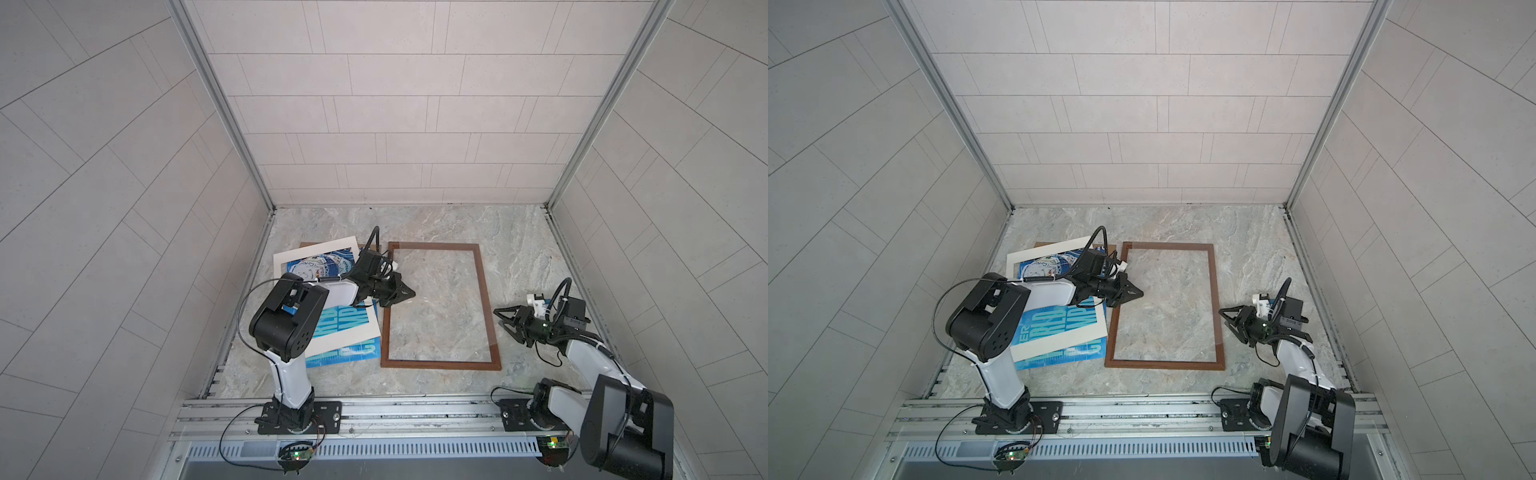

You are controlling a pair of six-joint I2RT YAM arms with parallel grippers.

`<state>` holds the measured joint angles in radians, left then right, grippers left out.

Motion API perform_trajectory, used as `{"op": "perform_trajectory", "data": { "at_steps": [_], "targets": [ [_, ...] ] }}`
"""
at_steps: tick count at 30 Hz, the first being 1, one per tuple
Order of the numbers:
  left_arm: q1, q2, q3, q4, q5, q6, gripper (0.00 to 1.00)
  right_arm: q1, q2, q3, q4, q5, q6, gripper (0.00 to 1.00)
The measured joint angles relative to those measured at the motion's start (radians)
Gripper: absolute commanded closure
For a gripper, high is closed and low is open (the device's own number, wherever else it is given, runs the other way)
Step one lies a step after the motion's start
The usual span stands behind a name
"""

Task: Put the photo into the frame

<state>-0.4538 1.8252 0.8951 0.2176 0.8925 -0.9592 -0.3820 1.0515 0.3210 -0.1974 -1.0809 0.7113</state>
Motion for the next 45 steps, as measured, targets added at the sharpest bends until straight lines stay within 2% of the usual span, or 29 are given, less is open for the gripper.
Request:
{"op": "perform_trajectory", "data": {
  "at_steps": [3, 5, 14, 20, 25, 33, 45],
  "targets": [
    [0.000, 0.000, 0.000, 0.000, 0.001, 0.000, 1.00, 0.021, 0.008, -0.002, 0.021, 0.001, 0.015, 0.55],
    [0.000, 0.000, 0.000, 0.000, 0.002, -0.001, 1.00, 0.041, 0.026, -0.006, 0.030, 0.006, 0.019, 0.60],
    [-0.010, 0.000, -0.014, 0.006, 0.010, -0.020, 1.00, 0.096, 0.081, -0.016, 0.013, 0.046, 0.001, 0.99],
    [-0.006, -0.020, -0.013, -0.014, 0.023, -0.022, 1.00, 0.096, 0.032, -0.004, -0.033, 0.055, 0.001, 1.00],
    [0.017, -0.054, -0.013, -0.097, 0.023, 0.040, 1.00, 0.103, -0.011, 0.002, -0.059, 0.050, 0.012, 1.00],
    [0.043, -0.076, -0.013, -0.255, -0.030, 0.190, 1.00, 0.211, -0.074, 0.003, -0.128, 0.097, 0.007, 1.00],
    [0.043, -0.075, -0.004, -0.336, -0.075, 0.270, 1.00, 0.261, -0.077, 0.006, -0.169, 0.150, -0.009, 1.00]
  ]
}}
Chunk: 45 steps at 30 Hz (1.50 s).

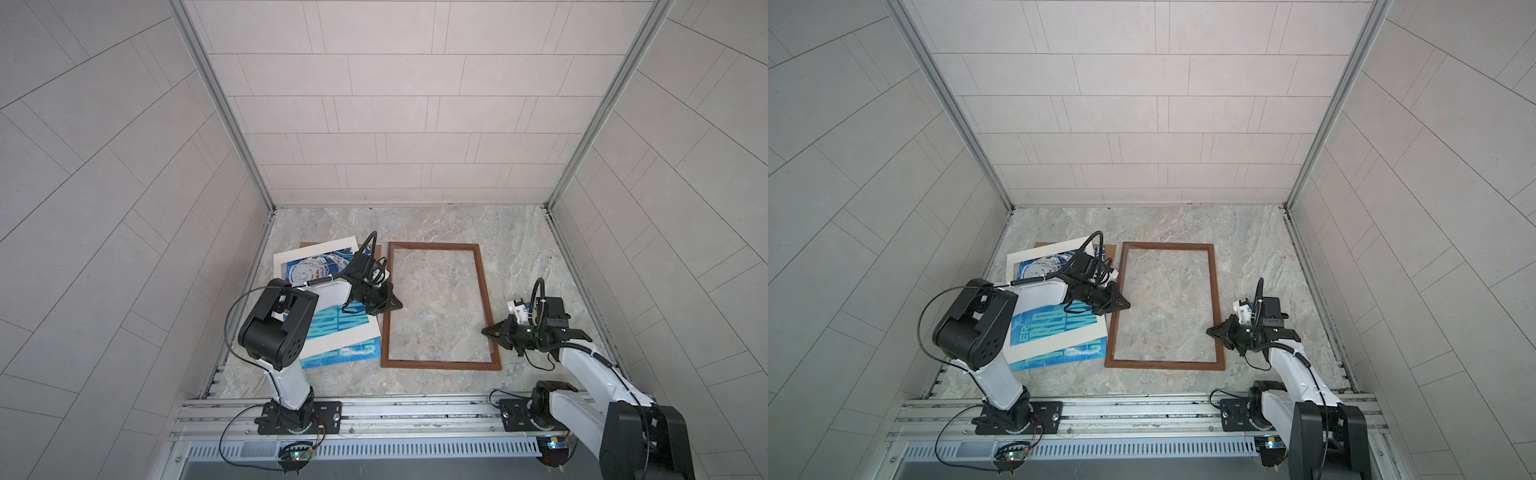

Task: Put the photo into the frame

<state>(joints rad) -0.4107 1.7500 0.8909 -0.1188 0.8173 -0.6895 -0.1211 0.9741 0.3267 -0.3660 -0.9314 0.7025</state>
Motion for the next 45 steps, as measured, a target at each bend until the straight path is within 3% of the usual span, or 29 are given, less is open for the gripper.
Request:
{"op": "perform_trajectory", "data": {
  "at_steps": [12, 32, 37, 45],
  "targets": [
    [-0.007, -0.039, -0.010, 0.027, -0.007, 0.010, 1.00, 0.050, -0.018, 0.000, 0.023, 0.015, 0.005, 1.00],
    [-0.031, -0.311, -0.003, 0.062, 0.000, 0.010, 1.00, 0.128, -0.293, 0.117, 0.017, 0.061, 0.051, 1.00],
    [-0.031, -0.270, 0.036, 0.081, -0.003, 0.009, 1.00, 0.128, -0.296, 0.118, 0.034, 0.104, 0.058, 1.00],
    [-0.031, -0.142, 0.042, 0.136, -0.021, -0.007, 1.00, 0.128, -0.168, 0.100, 0.121, 0.137, 0.063, 1.00]
  ]
}}
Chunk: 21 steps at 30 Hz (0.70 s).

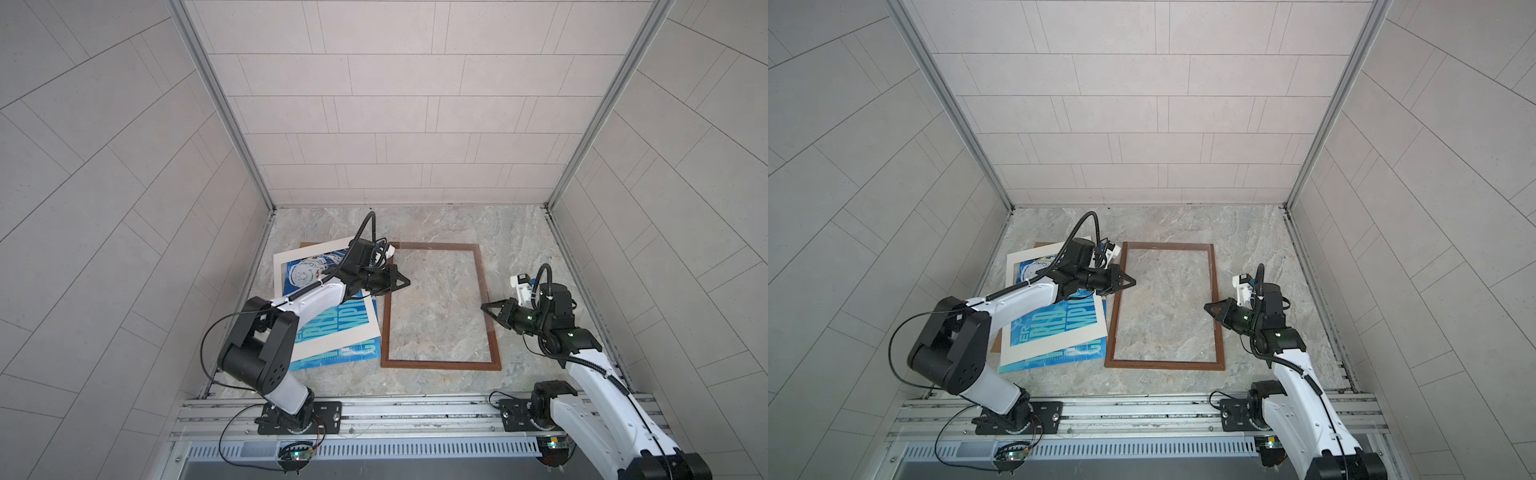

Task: Put the photo into the frame

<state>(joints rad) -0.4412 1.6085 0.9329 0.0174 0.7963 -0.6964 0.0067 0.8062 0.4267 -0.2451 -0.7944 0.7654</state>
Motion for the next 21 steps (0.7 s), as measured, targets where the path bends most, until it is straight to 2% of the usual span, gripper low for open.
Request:
{"op": "perform_trajectory", "data": {
  "at_steps": [7, 21],
  "targets": [
    [0.000, 0.078, -0.015, 0.029, -0.022, -0.014, 1.00, 0.000, 0.030, -0.009, 0.015, 0.005, -0.002, 1.00],
    [0.000, 0.098, -0.063, 0.031, -0.044, -0.018, 1.00, 0.000, 0.009, -0.072, 0.004, -0.008, -0.002, 1.00]
  ]
}}
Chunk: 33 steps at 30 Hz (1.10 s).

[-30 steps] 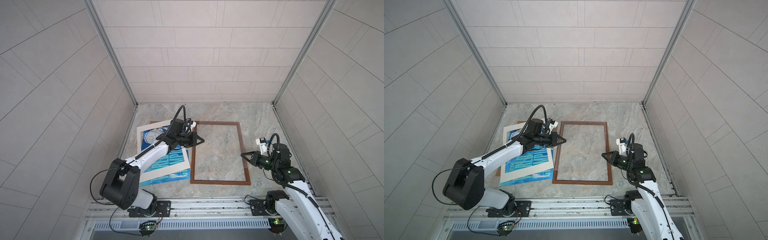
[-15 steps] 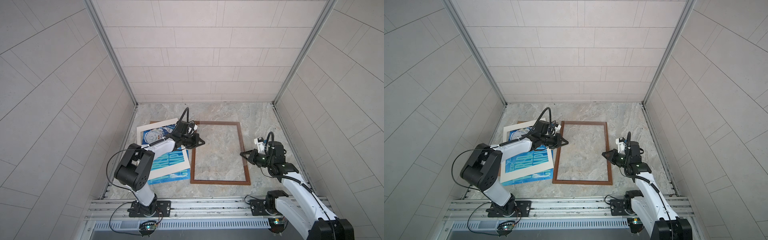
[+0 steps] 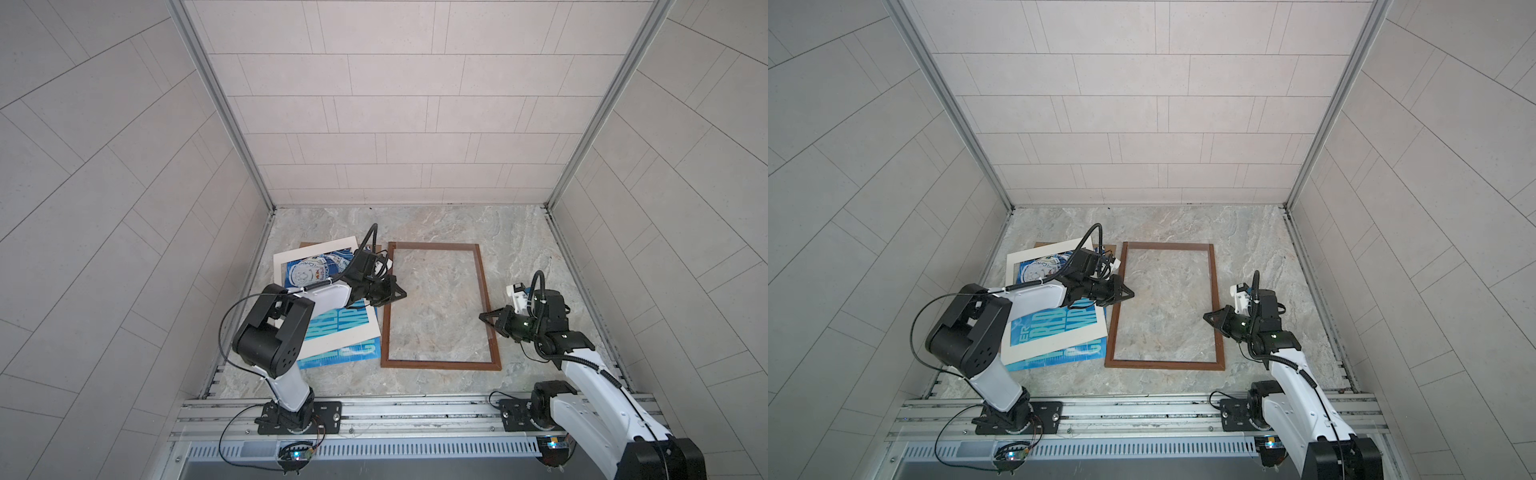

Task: Put the photo into the frame

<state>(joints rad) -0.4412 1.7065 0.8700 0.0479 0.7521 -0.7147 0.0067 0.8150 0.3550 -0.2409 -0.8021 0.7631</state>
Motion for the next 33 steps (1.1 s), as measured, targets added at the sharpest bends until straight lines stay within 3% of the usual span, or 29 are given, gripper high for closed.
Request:
{"op": "perform_trajectory", "data": {
  "at_steps": [33],
  "targets": [
    [-0.001, 0.018, -0.035, 0.004, -0.002, -0.003, 1.00, 0.000, -0.090, -0.001, -0.116, -0.021, -0.006, 1.00]
  ]
}}
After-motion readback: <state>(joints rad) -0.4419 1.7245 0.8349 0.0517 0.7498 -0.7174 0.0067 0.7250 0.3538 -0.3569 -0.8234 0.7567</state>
